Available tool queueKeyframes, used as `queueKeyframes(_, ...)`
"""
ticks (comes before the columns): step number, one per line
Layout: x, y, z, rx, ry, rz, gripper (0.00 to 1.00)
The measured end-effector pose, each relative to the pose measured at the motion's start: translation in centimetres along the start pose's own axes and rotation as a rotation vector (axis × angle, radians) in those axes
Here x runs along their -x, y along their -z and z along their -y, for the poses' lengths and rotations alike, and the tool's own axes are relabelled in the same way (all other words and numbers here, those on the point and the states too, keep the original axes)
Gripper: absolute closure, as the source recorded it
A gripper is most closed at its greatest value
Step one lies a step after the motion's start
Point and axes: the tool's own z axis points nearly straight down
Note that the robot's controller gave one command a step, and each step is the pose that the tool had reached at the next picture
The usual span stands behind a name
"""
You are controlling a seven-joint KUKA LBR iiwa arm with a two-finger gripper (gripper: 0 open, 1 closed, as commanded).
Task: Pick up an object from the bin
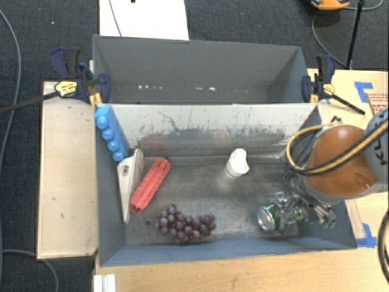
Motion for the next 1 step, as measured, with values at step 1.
queueKeyframes(1, -0.05, 0.33, -0.04, 0.001, 0.0, 0.0, 1.0)
